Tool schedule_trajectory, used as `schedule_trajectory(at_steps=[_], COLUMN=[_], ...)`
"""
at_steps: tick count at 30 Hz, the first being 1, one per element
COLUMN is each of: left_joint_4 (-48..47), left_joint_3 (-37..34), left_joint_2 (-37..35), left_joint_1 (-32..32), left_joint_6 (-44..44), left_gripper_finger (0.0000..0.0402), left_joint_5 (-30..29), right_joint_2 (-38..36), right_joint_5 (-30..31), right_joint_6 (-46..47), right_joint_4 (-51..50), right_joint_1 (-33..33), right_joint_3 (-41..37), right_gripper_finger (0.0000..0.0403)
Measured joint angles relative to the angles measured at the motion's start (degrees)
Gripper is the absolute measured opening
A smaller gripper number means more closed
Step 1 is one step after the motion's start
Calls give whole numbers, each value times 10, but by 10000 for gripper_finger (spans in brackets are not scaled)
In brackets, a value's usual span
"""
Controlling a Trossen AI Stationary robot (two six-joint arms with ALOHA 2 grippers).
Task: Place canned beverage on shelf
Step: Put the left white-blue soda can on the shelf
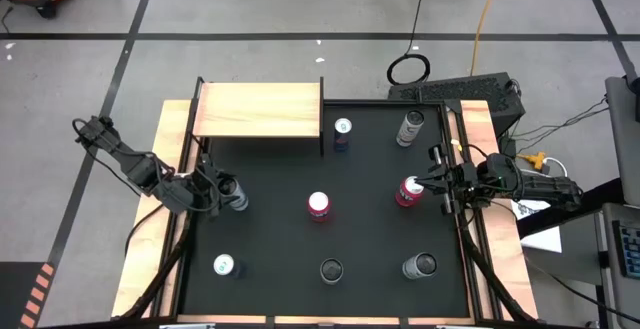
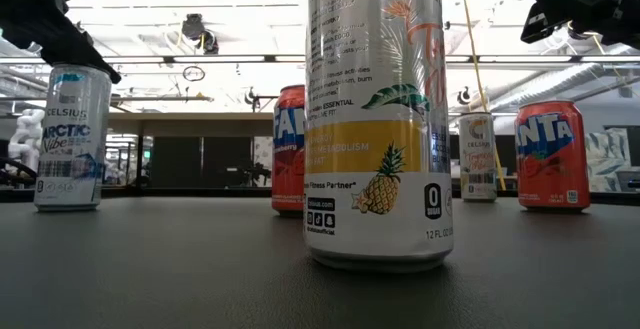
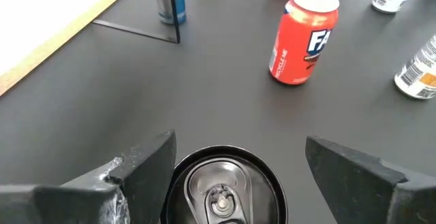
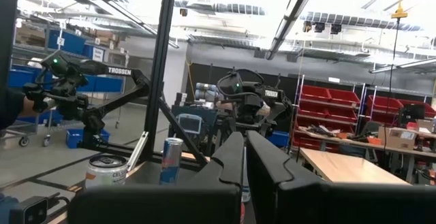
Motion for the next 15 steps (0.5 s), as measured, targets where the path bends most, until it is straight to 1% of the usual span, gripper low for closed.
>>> schedule_trajectory(at_steps=[5,8,15], left_joint_4=[-1,1,46], left_joint_3=[0,0,-2], left_joint_2=[7,7,8], left_joint_1=[0,0,0], left_joint_6=[0,0,16], left_gripper_finger=[333,333,333], left_joint_5=[-1,-15,-16], right_joint_2=[0,0,0], right_joint_5=[0,0,0], right_joint_6=[0,0,0], right_joint_4=[-4,-5,-8], right_joint_1=[0,0,0], right_joint_3=[0,0,0], right_gripper_finger=[0,0,0])
